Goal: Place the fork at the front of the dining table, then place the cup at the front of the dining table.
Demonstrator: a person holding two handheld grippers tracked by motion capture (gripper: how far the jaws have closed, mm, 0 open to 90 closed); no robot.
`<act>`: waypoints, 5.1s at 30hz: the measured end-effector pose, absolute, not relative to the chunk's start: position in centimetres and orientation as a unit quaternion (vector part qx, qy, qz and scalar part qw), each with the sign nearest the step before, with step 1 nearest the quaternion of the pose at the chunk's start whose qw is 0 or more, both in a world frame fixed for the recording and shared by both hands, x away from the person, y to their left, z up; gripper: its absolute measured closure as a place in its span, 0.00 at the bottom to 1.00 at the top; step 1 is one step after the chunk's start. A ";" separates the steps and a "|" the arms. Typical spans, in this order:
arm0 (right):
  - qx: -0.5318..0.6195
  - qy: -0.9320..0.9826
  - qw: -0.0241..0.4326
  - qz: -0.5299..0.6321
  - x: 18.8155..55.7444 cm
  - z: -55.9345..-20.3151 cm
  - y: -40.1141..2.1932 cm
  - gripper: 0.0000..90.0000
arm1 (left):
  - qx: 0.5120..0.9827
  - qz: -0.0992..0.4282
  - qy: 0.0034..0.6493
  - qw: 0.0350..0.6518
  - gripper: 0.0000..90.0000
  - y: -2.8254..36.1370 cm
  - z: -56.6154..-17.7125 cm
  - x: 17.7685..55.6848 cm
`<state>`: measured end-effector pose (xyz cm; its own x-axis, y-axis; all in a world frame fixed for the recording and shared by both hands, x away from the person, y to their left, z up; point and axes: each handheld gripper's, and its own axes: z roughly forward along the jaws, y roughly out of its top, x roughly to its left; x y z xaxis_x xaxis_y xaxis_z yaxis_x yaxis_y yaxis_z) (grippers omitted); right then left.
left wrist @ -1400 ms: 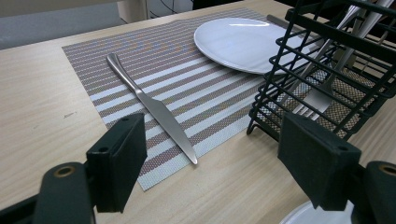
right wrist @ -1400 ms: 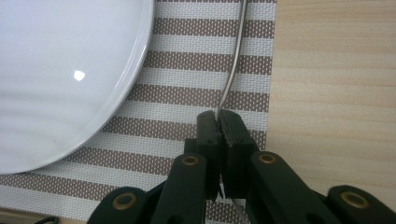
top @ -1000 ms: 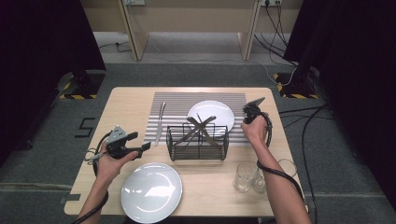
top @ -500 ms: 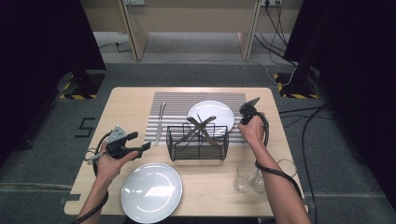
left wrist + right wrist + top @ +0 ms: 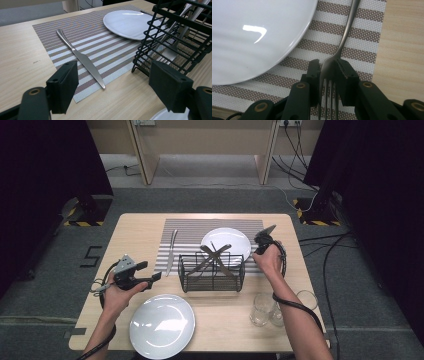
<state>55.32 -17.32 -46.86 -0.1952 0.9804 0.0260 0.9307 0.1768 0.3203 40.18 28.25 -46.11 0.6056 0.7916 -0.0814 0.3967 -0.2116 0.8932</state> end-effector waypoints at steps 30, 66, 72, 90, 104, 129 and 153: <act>0.644 0.735 0.086 0.195 54.1 -44.8 -19.1 0.74 | 0.749 0.203 0.397 0.490 0.26 28.4 -46.0 40.2; 0.638 0.713 0.073 0.283 48.6 -41.0 -22.0 0.70 | 0.746 0.200 0.396 0.497 0.26 27.9 -45.8 40.1; 0.637 0.714 0.071 0.282 47.6 -41.1 -22.3 0.69 | 0.747 0.199 0.395 0.496 0.26 27.8 -45.8 40.0; 0.620 0.729 0.058 0.286 45.2 -40.6 -22.3 0.69 | 0.743 0.200 0.400 0.497 0.26 28.0 -45.8 40.0; 0.612 0.737 0.053 0.281 44.2 -40.6 -22.3 0.70 | 0.744 0.201 0.401 0.496 0.26 28.1 -45.8 40.0; 0.580 0.764 0.040 0.280 39.9 -39.5 -21.8 0.70 | 0.742 0.205 0.398 0.499 0.26 28.3 -45.5 39.5; 0.555 0.784 0.026 0.276 37.5 -38.7 -21.7 0.73 | 0.742 0.206 0.397 0.500 0.26 28.3 -45.4 39.4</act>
